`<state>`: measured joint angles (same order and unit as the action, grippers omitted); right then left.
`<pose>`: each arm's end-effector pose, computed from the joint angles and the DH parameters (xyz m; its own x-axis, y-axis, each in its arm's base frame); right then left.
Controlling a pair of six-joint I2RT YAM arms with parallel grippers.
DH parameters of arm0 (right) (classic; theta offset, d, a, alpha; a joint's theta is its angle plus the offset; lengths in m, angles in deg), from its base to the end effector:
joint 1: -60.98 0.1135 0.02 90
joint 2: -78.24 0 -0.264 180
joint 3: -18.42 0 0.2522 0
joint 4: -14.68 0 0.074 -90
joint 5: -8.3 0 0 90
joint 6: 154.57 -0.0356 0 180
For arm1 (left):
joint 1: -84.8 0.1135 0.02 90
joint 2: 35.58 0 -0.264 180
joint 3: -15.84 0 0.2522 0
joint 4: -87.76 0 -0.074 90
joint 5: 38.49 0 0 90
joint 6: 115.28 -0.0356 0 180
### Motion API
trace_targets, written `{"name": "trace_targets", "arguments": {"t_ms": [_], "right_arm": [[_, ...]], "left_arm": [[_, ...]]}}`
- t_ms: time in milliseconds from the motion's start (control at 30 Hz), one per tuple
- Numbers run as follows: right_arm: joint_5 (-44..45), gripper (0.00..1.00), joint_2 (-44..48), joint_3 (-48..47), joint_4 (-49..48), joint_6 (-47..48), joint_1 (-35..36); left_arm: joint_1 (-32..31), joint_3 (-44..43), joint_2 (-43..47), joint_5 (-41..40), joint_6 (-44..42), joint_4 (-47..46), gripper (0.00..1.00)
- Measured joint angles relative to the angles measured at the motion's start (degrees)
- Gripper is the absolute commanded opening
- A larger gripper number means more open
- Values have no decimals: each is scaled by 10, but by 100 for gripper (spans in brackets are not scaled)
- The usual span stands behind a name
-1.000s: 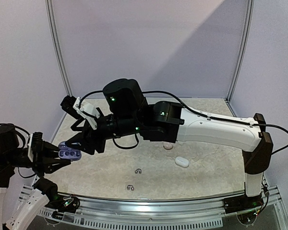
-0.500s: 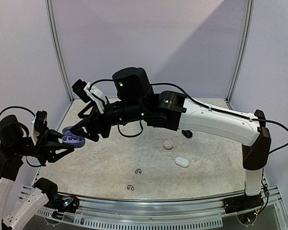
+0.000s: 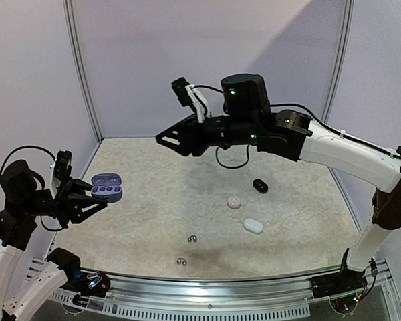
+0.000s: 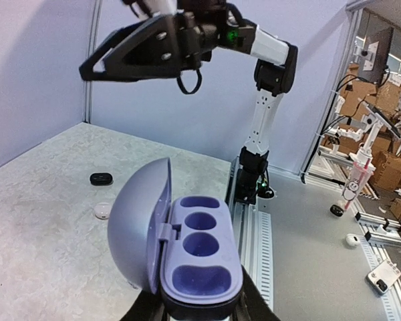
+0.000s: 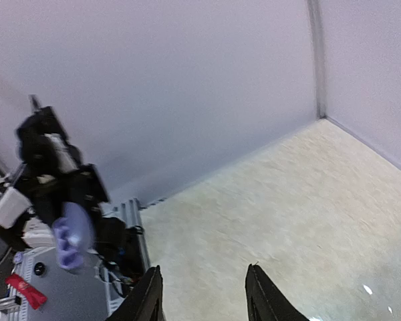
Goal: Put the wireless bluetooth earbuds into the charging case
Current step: Pick up the right earbud from the center of the board.
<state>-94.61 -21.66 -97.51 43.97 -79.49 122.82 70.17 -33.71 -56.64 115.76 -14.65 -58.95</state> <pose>0.1882 0.3684 0.4183 -0.3523 -0.1263 -0.9273 -0.9017 0.3113 0.3001 0.0736 -0.0524 0.3212 -0.2600 -0.0150 -0.9655 0.9464 0.1942 -0.2579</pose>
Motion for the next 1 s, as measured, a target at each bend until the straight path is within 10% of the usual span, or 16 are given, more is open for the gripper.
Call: {"name": "trace_targets", "arguments": {"t_ms": [500,1000], "right_arm": [[48,45,-273,-47,236,62,-57],[42,37,-325,-24,259,114,-56]], "left_arm": [[0,-17,38,27,-247,174,0],[0,-18,55,42,-397,276,0]]}}
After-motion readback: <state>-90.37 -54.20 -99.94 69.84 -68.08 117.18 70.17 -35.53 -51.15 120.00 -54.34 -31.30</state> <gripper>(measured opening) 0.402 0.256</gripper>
